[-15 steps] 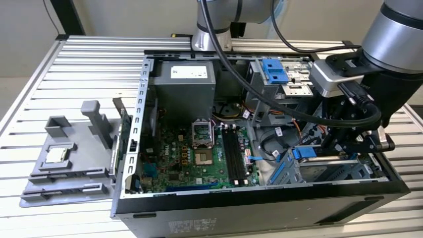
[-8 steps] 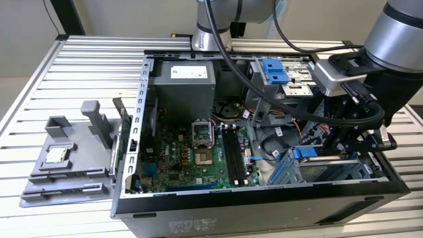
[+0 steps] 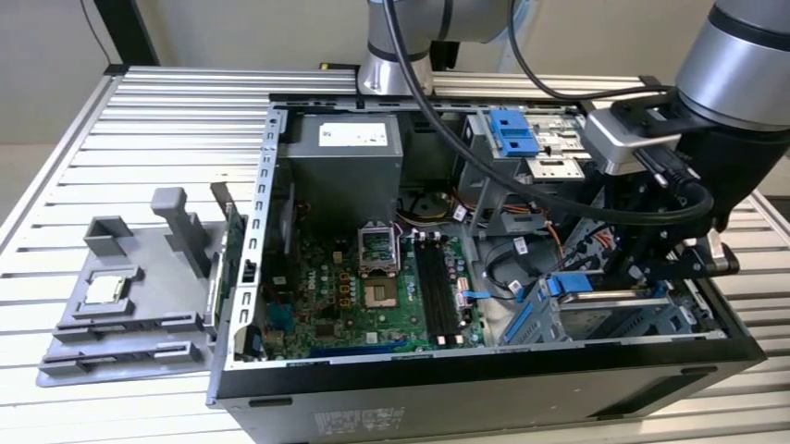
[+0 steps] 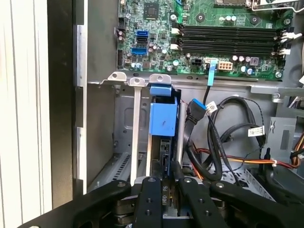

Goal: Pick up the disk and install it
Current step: 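Insert the first disk wire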

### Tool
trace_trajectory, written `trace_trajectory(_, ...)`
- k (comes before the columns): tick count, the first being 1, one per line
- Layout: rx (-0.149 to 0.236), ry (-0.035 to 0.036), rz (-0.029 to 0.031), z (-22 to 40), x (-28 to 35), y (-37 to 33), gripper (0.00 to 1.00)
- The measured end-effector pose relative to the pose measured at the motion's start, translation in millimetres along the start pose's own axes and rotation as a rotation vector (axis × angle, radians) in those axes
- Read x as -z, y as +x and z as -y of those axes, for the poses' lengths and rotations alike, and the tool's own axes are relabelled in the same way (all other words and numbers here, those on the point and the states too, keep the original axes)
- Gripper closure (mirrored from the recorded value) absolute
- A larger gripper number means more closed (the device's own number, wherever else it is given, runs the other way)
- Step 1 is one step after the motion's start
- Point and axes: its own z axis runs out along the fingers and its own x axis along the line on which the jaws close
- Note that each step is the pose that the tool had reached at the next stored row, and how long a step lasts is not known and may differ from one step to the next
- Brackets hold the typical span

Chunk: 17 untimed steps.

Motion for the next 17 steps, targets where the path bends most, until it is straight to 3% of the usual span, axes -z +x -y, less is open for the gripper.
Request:
trace_trajectory(4, 0.000, -0.0003, -0.0045, 0.1, -0.1, -0.2, 1.00)
trace_trajectory(13, 0.000, -0.0004, -0.0025, 0.2, -1.1, -0.5, 1.00)
trace_trajectory(14, 0.000, -0.0003, -0.0022, 0.2, -1.2, -0.5, 0.00)
trace_trajectory(17, 0.001, -0.0001, 0.0014, 0.5, -1.5, -0.7, 0.00)
